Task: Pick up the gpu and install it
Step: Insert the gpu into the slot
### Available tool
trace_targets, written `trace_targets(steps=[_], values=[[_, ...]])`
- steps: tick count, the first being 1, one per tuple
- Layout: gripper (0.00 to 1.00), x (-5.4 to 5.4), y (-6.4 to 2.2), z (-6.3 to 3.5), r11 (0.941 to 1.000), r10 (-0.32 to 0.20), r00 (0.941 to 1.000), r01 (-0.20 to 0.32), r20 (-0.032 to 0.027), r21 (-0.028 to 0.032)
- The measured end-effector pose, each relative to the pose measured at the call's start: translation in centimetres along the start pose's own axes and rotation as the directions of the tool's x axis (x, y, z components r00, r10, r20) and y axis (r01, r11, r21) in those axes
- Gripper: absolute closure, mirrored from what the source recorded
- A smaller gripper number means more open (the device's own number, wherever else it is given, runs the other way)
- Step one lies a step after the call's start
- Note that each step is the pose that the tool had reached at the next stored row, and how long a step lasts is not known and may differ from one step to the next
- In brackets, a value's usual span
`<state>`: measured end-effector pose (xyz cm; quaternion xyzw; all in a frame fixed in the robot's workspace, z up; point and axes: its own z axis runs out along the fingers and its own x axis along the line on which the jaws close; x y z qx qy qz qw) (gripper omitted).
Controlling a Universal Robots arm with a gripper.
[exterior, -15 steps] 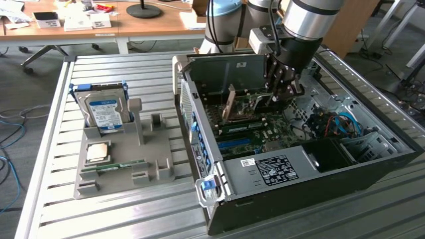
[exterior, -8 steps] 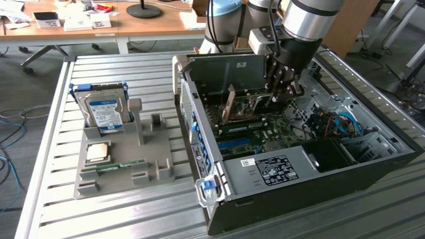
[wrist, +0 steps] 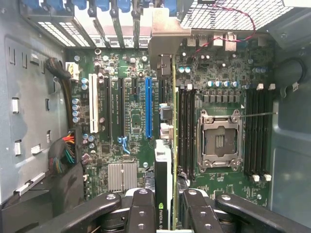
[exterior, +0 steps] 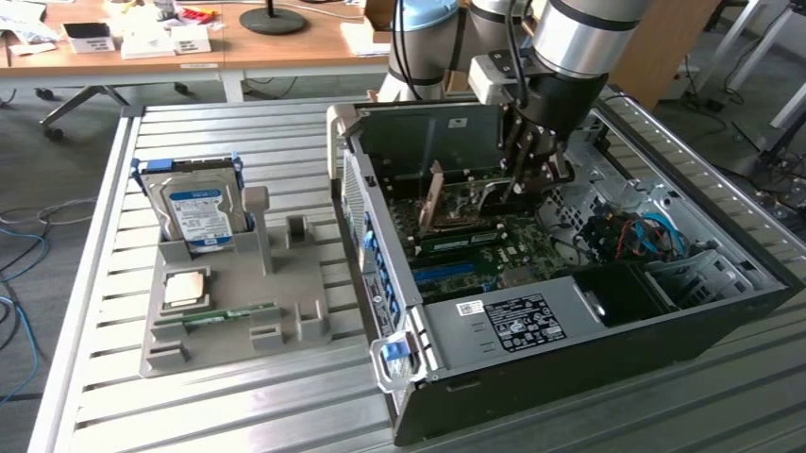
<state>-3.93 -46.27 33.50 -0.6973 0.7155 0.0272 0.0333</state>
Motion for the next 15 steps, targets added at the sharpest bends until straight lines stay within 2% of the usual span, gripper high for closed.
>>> trace_targets(steps=[15], values=[[0.73, 0.02, 0.18, 0.15, 1.0000, 0.000, 1.0000, 0.000, 0.0000, 0.0000]])
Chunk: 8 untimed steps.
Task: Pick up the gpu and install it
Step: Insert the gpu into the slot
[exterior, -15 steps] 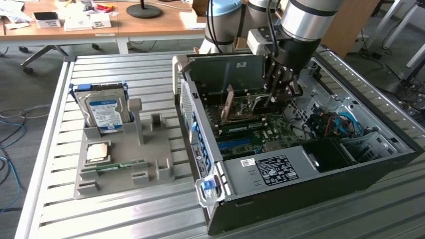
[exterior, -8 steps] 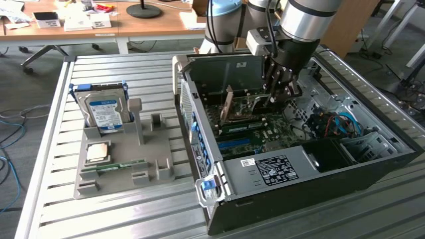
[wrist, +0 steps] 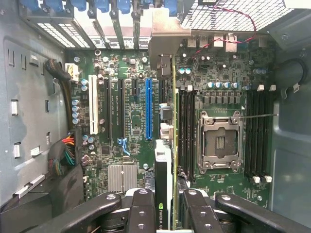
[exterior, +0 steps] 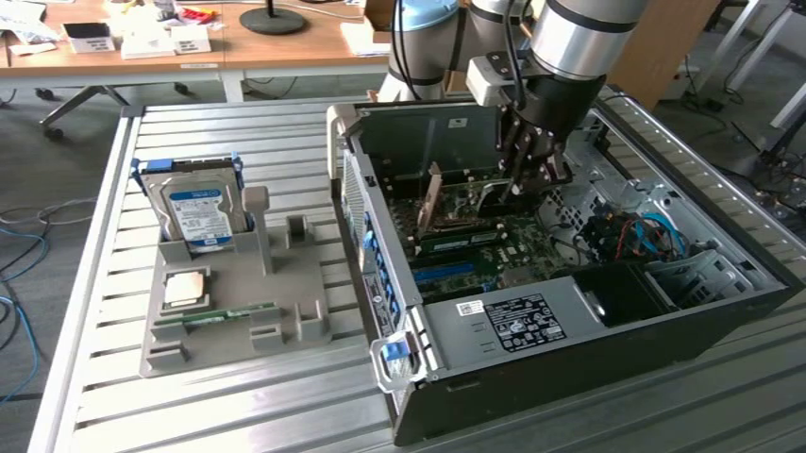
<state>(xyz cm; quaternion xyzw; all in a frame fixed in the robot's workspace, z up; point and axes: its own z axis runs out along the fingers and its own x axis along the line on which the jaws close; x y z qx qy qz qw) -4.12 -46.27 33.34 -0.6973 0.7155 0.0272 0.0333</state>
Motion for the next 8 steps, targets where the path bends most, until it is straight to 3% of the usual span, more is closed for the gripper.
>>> trace_targets(steps=[8], values=[[0.73, 0.01, 0.02, 0.02, 1.0000, 0.000, 1.0000, 0.000, 0.0001, 0.0003]])
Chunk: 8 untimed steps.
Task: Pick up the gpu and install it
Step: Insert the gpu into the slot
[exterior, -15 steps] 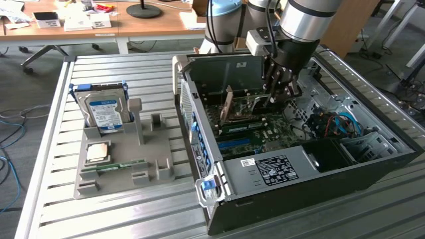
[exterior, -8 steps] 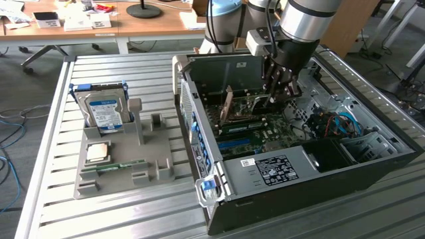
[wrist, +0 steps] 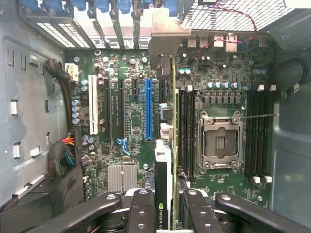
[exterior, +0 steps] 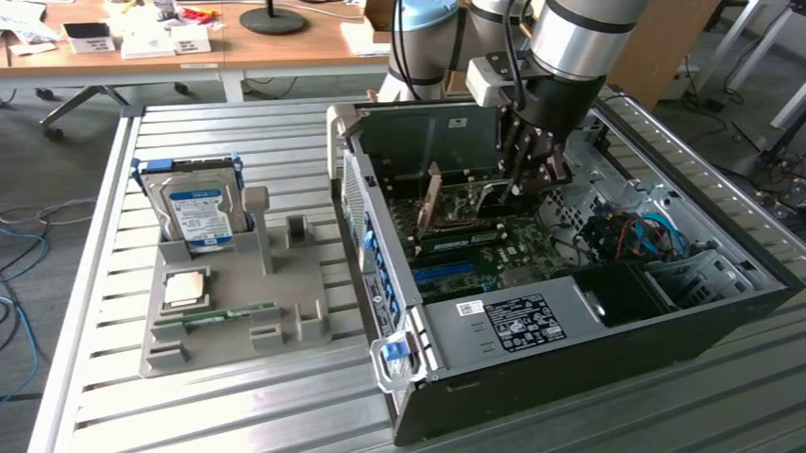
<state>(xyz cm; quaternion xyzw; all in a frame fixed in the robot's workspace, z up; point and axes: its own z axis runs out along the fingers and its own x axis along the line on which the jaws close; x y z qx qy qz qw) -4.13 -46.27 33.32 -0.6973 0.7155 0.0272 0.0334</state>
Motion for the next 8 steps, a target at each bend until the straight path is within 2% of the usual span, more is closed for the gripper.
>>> trace_targets(steps=[8], values=[[0.73, -0.03, 0.00, -0.26, 1.0000, 0.000, 1.0000, 0.000, 0.0002, 0.0001]])
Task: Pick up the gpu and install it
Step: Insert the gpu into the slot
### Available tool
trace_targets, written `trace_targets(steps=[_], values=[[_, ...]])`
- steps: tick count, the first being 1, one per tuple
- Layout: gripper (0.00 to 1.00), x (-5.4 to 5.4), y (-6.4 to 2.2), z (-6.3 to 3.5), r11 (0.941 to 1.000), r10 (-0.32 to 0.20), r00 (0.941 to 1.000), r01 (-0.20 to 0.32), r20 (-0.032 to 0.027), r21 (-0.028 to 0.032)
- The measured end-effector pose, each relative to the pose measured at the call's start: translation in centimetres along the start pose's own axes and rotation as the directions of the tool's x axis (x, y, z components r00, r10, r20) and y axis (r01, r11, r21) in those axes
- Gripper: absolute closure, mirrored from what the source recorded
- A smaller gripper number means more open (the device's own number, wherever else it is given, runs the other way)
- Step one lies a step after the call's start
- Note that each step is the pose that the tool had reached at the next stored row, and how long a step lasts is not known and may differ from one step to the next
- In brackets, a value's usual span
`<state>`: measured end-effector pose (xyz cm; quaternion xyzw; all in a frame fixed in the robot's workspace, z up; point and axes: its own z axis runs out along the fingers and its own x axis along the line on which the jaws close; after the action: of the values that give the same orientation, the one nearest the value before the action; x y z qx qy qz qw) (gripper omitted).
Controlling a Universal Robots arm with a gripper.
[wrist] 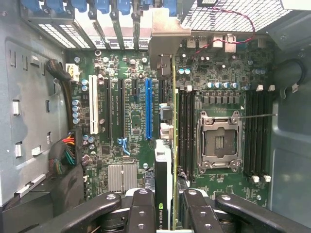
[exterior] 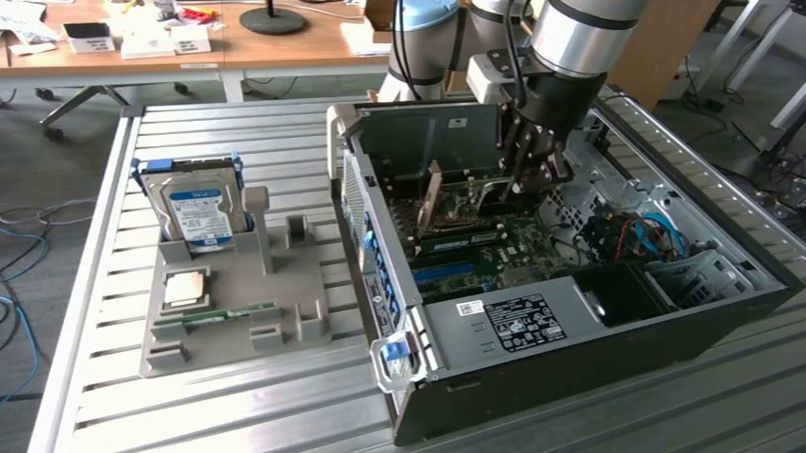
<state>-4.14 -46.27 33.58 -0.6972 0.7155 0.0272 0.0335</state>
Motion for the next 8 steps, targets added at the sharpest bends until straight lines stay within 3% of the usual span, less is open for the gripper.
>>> trace_targets(steps=[8], values=[[0.73, -0.01, 0.00, -0.10, 1.0000, 0.000, 1.0000, 0.000, -0.0003, -0.0001]])
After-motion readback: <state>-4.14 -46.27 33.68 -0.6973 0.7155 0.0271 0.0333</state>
